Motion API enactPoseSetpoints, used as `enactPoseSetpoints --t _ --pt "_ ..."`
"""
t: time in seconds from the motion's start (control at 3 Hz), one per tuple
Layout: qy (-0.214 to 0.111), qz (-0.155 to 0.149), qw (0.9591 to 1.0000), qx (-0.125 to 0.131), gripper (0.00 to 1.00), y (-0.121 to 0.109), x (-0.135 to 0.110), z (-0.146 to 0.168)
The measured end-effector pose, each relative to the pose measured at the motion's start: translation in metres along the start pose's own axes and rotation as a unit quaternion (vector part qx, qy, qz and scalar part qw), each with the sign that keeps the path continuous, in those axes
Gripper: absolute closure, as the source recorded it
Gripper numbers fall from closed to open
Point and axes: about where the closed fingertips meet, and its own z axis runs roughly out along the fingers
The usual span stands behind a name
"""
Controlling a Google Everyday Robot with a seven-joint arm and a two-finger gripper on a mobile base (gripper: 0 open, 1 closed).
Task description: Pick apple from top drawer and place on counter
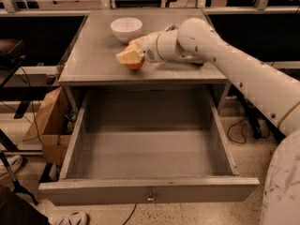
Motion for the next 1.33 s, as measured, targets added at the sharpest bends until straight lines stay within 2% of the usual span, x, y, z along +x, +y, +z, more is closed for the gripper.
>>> enactPoseSetpoints --t 0.33,0.67,1.0,1.33 --pt "0.004 0.022 0.9997 0.008 0.36 -0.0079 0.0136 0.0015" --pt "0.006 0.029 0.9995 0.011 0.11 -0.0107 0.0158 -0.0002" --pt "0.007 0.029 0.9995 0.009 0.00 -0.0090 0.0159 0.0018" --pt "0.007 0.029 0.9995 0.009 0.00 -0.0090 0.0159 0.0018"
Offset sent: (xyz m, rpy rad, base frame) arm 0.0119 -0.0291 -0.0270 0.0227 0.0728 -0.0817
